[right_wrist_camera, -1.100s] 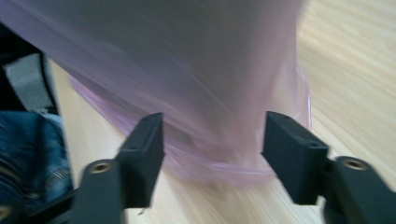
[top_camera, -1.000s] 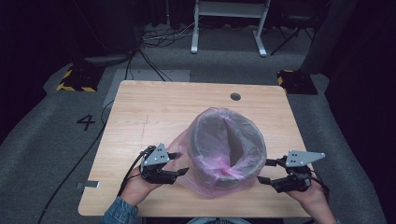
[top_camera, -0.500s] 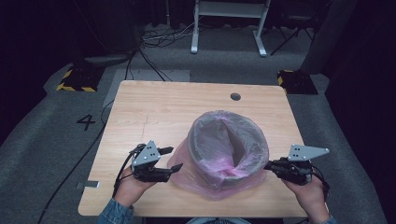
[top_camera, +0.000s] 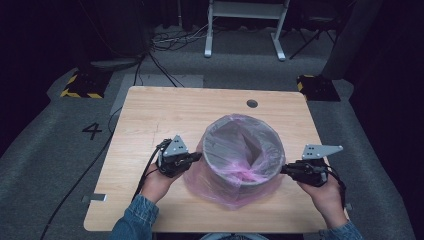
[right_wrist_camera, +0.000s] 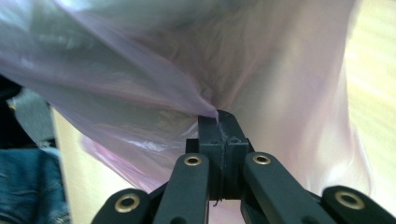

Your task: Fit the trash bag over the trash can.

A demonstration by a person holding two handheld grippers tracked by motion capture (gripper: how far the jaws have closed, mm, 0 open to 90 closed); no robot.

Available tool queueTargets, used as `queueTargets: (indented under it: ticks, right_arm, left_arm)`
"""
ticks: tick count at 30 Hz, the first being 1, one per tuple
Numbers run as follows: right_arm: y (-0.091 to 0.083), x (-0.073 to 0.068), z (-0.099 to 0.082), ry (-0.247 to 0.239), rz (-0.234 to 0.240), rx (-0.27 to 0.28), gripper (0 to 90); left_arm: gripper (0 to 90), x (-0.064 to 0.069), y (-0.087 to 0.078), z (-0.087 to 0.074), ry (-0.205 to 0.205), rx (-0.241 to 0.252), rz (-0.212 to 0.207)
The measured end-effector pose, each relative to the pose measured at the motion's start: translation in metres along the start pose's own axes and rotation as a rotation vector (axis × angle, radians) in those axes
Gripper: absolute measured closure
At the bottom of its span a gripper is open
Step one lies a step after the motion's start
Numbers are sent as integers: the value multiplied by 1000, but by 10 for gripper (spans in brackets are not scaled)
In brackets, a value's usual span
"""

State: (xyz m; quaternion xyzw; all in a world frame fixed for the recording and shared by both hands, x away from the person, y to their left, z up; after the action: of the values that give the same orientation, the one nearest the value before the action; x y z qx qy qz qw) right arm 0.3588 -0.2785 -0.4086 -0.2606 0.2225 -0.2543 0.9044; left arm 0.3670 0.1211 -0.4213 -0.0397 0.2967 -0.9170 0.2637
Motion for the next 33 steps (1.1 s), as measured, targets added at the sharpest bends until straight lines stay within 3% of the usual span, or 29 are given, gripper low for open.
queueTargets:
  ticks: [9, 14, 17, 21, 23, 24, 26, 27, 28, 30, 32, 33]
  right_arm:
    - [35, 32, -13, 79, -23, -162, 900]
    - [38, 35, -20, 97, -13, -185, 900]
    - [33, 32, -20, 92, -5, -181, 900]
    - [24, 23, -24, 74, 25, -199, 900]
    - [15, 21, -29, 70, 36, -213, 900]
    - [10, 20, -31, 71, 36, -215, 900]
    - [1, 18, -30, 56, 37, -195, 900]
    - [-3, 16, -28, 44, 47, -169, 900]
    - [-8, 14, -24, 35, 48, -139, 900]
    - [-13, 11, -14, 12, 21, -80, 900]
    - [-12, 10, -8, 2, 7, -49, 900]
    - [-8, 11, -5, 0, -1, -43, 900]
  left_arm:
    - [900, -20, 8, -12, -51, -26, 26]
    - [900, -21, 14, -19, -40, -46, 33]
    - [900, -17, 20, -22, -7, -102, 46]
    - [900, 4, 24, -27, 56, -121, -54]
    - [900, 16, 20, -30, 85, -124, -143]
    - [900, 19, 18, -30, 102, -135, -146]
    - [900, 22, 11, -28, 126, -120, -109]
    - [900, 19, 6, -25, 103, -85, -85]
    - [900, 10, 0, -22, 55, -33, -40]
    - [900, 1, -3, -20, 18, -5, 6]
    - [900, -8, 2, -21, 5, -30, 51]
    - [900, -10, 7, -22, -2, -56, 54]
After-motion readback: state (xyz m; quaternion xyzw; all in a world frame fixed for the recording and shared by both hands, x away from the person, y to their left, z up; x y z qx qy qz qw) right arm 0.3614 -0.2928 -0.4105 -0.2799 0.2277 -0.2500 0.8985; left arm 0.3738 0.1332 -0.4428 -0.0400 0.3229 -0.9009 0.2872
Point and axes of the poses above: each handheld gripper's, and its own axes: y roughly forward along the jaws, z roughly out of its top, x roughly to its right, the point moved 1 cm from there along y, roughly forward along the jaws, and after that the axes turned 9 degrees about y, right-handed, at the moved point
